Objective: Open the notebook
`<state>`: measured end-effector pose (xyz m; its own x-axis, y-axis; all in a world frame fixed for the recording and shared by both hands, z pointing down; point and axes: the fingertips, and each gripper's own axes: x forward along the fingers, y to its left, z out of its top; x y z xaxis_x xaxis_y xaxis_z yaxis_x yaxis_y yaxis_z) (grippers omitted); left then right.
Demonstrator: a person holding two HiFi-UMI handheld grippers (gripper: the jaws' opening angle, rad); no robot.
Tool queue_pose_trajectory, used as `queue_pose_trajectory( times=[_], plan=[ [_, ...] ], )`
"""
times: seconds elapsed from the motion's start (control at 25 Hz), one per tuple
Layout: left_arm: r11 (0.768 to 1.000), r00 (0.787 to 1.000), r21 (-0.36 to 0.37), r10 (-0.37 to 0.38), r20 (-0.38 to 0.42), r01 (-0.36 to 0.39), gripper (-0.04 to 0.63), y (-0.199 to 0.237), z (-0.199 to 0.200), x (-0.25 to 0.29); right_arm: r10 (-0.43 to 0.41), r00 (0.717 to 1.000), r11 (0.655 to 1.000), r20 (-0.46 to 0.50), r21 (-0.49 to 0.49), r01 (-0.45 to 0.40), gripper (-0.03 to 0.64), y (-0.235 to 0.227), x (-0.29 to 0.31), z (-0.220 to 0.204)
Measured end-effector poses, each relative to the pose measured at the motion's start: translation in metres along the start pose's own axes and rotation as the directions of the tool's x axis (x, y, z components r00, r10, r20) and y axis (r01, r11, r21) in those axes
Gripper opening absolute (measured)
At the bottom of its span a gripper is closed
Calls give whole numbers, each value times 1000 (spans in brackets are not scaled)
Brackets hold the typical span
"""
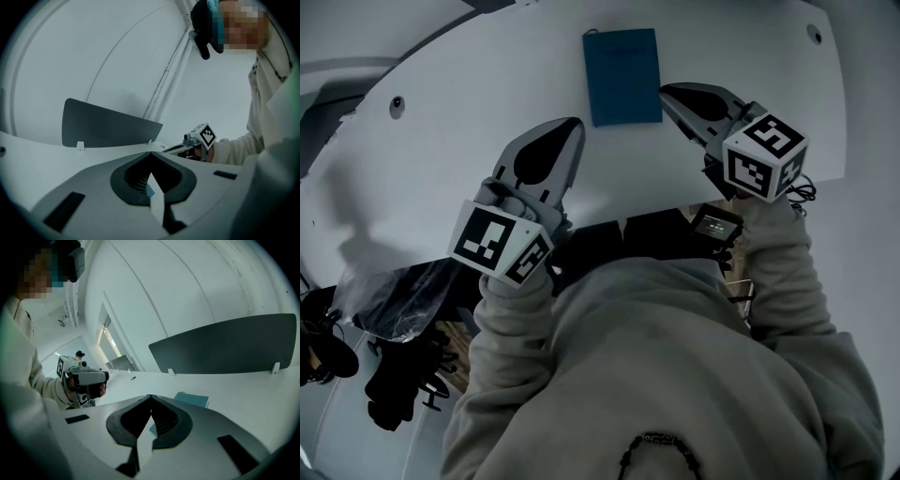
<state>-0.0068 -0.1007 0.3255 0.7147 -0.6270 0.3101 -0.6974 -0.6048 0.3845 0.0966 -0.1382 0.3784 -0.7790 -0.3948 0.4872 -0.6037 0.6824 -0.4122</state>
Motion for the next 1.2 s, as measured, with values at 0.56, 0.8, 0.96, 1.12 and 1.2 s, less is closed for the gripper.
queue_pose_trajectory(
  times=[0.56, 0.8, 0.96, 1.12, 1.2],
  plan=[
    [999, 999, -51, 4, -46, -7, -2, 33, -38, 17, -42, 997, 999, -69, 25, 44, 21, -28, 32, -27],
    [999, 995, -13, 33, -94, -34, -2, 47, -60, 35, -71, 994, 996, -83, 53, 76, 21, -47, 43, -36],
    [997, 992, -48, 47, -121, -53, -2, 63, -82, 38, -79, 991, 994, -104, 65, 86, 21, -54, 56, -44],
    [997, 991, -74, 29, -132, -39, -2, 68, -93, 47, -102, 986, 990, -134, 79, 114, 23, -66, 61, -56],
    [996, 991, -89, 8, -133, -20, -2, 68, -96, 52, -117, 982, 987, -145, 88, 131, 23, -73, 62, -62]
  ],
)
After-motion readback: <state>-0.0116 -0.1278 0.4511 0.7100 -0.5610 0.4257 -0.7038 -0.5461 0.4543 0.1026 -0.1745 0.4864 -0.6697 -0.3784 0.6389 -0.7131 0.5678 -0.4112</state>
